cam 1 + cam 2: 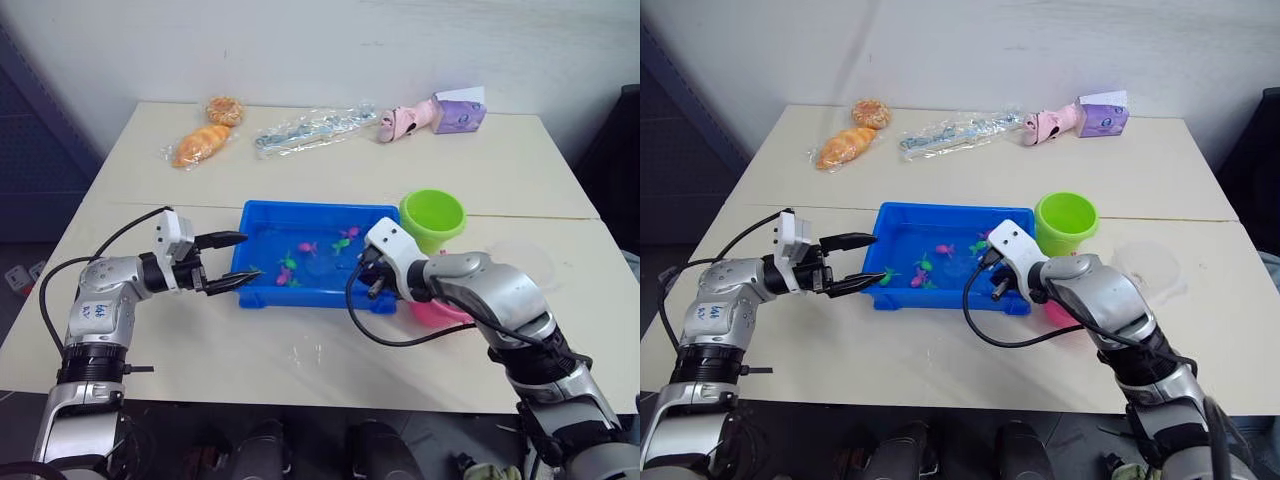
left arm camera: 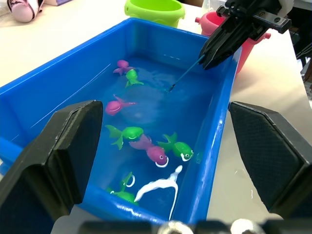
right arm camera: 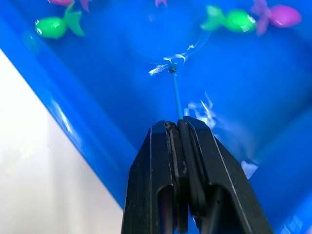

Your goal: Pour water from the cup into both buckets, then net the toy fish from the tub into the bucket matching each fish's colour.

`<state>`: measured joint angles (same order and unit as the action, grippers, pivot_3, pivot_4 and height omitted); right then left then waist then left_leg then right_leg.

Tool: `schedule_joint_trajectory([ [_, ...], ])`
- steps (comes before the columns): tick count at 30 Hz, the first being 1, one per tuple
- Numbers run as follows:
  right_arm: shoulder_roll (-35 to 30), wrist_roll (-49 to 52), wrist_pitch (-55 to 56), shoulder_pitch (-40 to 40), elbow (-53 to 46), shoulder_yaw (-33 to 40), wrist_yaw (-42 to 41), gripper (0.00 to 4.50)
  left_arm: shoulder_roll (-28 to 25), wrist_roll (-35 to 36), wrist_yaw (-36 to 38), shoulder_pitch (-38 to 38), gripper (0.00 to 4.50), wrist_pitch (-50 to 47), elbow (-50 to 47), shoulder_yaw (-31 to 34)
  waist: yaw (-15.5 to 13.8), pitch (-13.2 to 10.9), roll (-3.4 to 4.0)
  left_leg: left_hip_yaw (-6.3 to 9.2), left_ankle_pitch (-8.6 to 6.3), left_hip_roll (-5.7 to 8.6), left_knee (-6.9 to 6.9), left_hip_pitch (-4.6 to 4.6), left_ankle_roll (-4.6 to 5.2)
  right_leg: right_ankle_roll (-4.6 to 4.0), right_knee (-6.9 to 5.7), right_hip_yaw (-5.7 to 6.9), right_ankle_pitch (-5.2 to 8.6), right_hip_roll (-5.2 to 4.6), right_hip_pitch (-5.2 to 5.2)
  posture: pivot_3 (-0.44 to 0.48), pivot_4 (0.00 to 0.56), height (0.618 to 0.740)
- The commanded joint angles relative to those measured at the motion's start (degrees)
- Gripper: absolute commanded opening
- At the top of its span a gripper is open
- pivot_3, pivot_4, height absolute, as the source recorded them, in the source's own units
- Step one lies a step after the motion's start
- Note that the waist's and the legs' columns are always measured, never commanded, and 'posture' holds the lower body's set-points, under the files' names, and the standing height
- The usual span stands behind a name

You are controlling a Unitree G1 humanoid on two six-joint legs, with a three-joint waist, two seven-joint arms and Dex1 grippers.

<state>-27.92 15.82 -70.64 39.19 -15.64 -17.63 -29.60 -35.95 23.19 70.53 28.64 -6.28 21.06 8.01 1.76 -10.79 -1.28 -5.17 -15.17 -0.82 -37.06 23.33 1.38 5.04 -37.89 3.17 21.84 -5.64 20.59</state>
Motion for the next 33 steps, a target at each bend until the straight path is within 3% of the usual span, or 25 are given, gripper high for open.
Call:
schedule_joint_trajectory([
  [1,1.96,-0.93,2.81,1.24,1.18,0.75,1.41,0.00,-1.09,0.55,-0.75,-0.12,4.43,-0.07,-1.01,1.45,0.01,0.00,0.00,0.00,0.00,0.00,0.01,0.00,0.00,0.00,0.00,0.00,0.00,0.00,0.01,0.000,0.150,0.740],
  [12,8.98,-2.60,11.20,2.73,8.58,2.82,4.18,0.00,-2.31,0.91,-3.12,1.46,4.43,-1.07,3.07,3.41,0.23,0.00,0.00,-0.03,0.00,0.00,0.05,0.00,-0.01,0.00,-0.05,-0.02,0.00,0.00,0.06,0.000,0.150,0.740],
  [18,9.84,-0.73,13.41,0.77,5.81,4.96,2.42,0.00,-3.01,0.83,-2.78,1.74,4.43,-0.63,5.15,4.40,0.21,0.00,0.00,-0.03,0.00,0.00,0.08,0.02,-0.02,0.00,-0.05,-0.01,0.00,0.00,0.06,0.000,0.150,0.740],
  [27,3.97,9.90,2.84,-7.99,-13.28,16.55,-1.26,0.00,-2.38,3.63,-0.43,3.15,4.43,-3.29,1.85,4.13,-0.08,0.00,0.00,0.01,-0.05,0.00,0.13,0.10,-0.01,0.00,0.00,0.01,0.00,0.00,0.07,0.000,0.150,0.740],
  [33,0.65,16.71,0.58,-17.96,-26.82,27.18,-3.15,0.00,1.44,5.26,1.41,4.79,4.43,-5.90,-2.84,0.59,-0.21,0.00,0.00,0.03,-0.08,0.00,0.20,0.10,-0.02,0.00,0.06,0.03,0.00,0.00,0.05,0.000,0.150,0.740],
])
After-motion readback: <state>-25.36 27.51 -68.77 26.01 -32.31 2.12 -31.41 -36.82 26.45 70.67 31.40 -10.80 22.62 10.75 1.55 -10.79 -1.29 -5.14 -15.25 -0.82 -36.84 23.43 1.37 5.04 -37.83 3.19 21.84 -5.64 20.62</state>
